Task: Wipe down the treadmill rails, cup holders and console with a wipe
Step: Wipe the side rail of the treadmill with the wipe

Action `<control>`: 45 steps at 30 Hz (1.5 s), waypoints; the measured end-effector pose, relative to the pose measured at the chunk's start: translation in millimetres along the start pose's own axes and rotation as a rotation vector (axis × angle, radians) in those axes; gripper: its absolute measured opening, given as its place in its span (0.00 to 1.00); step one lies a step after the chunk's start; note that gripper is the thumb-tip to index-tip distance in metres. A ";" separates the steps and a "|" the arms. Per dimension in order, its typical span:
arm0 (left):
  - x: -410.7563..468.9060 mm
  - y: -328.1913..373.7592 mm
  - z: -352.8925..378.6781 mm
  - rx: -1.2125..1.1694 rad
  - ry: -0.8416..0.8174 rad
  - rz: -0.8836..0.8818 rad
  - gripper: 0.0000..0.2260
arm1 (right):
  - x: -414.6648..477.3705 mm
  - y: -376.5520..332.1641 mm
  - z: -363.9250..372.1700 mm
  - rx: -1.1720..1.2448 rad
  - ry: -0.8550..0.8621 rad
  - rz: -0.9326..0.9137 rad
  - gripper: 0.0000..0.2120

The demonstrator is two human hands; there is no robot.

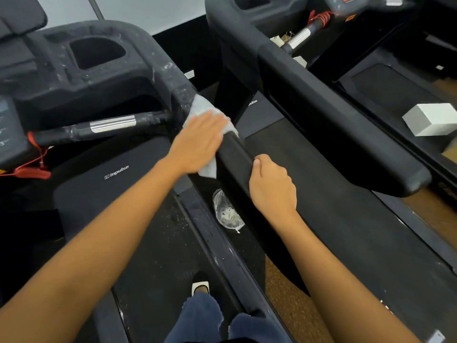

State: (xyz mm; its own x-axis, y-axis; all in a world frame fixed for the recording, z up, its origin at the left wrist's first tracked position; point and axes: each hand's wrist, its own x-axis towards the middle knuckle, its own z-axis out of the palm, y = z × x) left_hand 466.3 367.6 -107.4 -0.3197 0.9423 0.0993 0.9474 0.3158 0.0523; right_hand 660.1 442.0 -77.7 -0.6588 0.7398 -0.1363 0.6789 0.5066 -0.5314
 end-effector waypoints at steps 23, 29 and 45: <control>28.3 -62.4 -6.1 0.005 0.060 -0.243 0.28 | 6.7 -6.9 5.4 -0.106 -0.055 0.031 0.15; -25.5 40.3 9.1 -0.040 0.071 0.138 0.23 | 7.4 -8.4 5.6 -0.109 -0.052 0.047 0.14; 68.7 -78.9 -8.5 0.026 0.000 -0.027 0.27 | 45.5 -46.7 19.6 -0.028 -0.064 0.151 0.19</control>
State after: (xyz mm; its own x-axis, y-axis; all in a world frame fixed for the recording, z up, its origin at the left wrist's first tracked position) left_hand 369.4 406.5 -96.3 -0.3453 0.9334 0.0980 0.9385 0.3440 0.0295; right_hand 592.0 443.3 -75.5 -0.5668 0.7796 -0.2664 0.7804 0.4044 -0.4770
